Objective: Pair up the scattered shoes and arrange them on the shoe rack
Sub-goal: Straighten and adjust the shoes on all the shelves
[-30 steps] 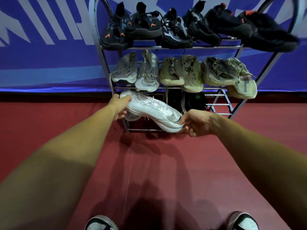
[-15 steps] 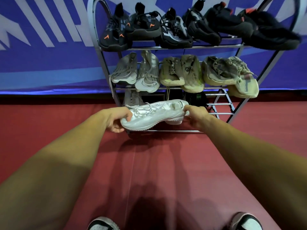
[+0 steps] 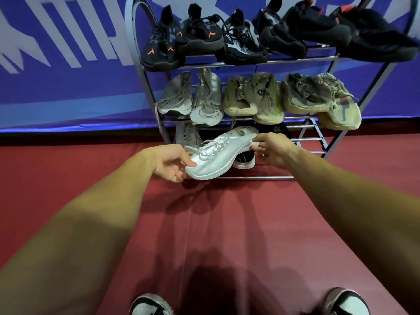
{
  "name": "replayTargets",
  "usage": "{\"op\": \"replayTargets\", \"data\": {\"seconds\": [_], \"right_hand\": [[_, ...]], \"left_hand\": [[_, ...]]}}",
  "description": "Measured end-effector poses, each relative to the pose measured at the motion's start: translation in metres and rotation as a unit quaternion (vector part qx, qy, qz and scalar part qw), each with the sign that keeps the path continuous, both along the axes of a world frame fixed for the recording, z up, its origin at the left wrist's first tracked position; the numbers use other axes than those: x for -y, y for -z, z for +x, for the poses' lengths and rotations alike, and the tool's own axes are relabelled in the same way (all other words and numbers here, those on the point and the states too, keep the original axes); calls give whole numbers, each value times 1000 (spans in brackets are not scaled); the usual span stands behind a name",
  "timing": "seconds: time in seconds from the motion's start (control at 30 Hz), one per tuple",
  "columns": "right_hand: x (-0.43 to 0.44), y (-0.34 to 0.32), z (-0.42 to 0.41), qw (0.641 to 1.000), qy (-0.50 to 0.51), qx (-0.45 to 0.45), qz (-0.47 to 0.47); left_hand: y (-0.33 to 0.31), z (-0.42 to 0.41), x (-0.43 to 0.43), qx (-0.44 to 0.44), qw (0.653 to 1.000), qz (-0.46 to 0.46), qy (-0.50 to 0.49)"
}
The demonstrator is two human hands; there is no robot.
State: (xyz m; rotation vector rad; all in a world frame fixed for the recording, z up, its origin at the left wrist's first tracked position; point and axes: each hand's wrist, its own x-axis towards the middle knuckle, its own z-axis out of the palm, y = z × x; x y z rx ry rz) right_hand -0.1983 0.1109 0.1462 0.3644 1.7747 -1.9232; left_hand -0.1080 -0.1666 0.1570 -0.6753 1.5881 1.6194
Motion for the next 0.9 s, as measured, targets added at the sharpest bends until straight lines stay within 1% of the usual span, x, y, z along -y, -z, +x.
{"op": "replayTargets", "data": {"seconds": [0.1, 0.2, 0.27, 0.37, 0.43, 0.5, 0.6, 0.77, 0.9], "right_hand": [[3, 2, 3, 999, -46, 26, 13], [9, 5, 12, 986, -148, 69, 25], [15, 8, 19, 976, -202, 81, 24], [29, 13, 30, 971, -226, 76, 33], [38, 17, 35, 974, -213, 64, 39], [45, 22, 39, 982, -179, 42, 41], [54, 30, 43, 990, -138, 29, 22], [65, 41, 43, 995, -92, 39, -17], [75, 47, 39, 998, -47, 31, -16]], "left_hand": [[2, -2, -3, -12, 1000, 1, -24], [7, -6, -7, -33, 997, -1, -66], [10, -8, -12, -48, 995, 2, -91], [16, -12, -23, -64, 989, 13, -134], [19, -15, -32, -66, 982, 31, -176], [23, -16, -40, -68, 975, 41, -207], [29, -17, -45, -73, 979, 5, -188], [35, -18, -41, -41, 982, -66, -170], [47, -18, -46, -26, 980, -82, -182]]}}
